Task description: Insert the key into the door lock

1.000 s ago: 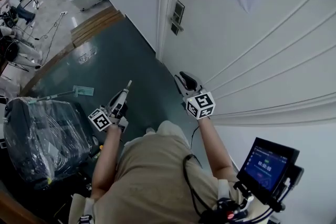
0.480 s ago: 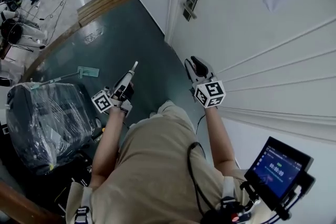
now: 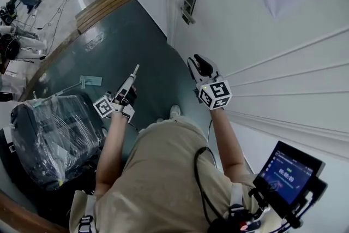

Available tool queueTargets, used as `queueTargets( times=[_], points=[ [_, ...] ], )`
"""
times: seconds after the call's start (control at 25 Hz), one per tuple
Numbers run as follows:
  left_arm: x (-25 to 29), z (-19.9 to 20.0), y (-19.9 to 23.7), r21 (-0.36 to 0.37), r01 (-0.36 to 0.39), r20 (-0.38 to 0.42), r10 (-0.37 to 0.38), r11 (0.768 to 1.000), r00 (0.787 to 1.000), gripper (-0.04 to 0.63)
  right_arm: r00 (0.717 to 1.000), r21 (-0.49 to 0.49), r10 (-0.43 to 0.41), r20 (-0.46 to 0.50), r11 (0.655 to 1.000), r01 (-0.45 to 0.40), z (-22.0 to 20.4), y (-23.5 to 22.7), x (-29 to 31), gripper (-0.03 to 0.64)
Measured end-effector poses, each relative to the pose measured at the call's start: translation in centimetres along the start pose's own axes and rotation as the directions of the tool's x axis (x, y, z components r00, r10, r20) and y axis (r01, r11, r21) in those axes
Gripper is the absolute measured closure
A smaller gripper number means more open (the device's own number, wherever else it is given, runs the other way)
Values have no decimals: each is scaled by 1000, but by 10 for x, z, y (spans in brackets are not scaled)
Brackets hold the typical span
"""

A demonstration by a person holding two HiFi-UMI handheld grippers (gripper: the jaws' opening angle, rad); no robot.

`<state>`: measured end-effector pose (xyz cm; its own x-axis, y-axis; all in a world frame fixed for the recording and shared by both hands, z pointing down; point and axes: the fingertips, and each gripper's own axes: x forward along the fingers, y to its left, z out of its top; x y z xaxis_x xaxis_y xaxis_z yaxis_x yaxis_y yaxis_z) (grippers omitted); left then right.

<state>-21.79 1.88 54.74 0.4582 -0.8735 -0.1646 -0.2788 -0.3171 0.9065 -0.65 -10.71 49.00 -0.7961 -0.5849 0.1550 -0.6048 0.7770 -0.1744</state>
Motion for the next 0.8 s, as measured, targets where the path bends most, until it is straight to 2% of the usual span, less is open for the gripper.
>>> queueTargets(
  times=[0.28, 0.6, 0.8],
  points=[
    [7, -8, -3, -21, 16, -4, -16, 1000, 1000, 560, 1000, 14, -13, 4, 1000, 13, 7, -7, -9, 512],
    [6, -20, 3, -43, -6, -3, 6, 999, 1000, 560, 1000, 47, -8, 16, 999, 7, 7, -8, -10, 512],
    [3, -9, 6, -41, -22, 2, 23, 999, 1000, 560, 1000, 36, -9, -6, 999, 9, 7, -7, -5, 512]
  ],
)
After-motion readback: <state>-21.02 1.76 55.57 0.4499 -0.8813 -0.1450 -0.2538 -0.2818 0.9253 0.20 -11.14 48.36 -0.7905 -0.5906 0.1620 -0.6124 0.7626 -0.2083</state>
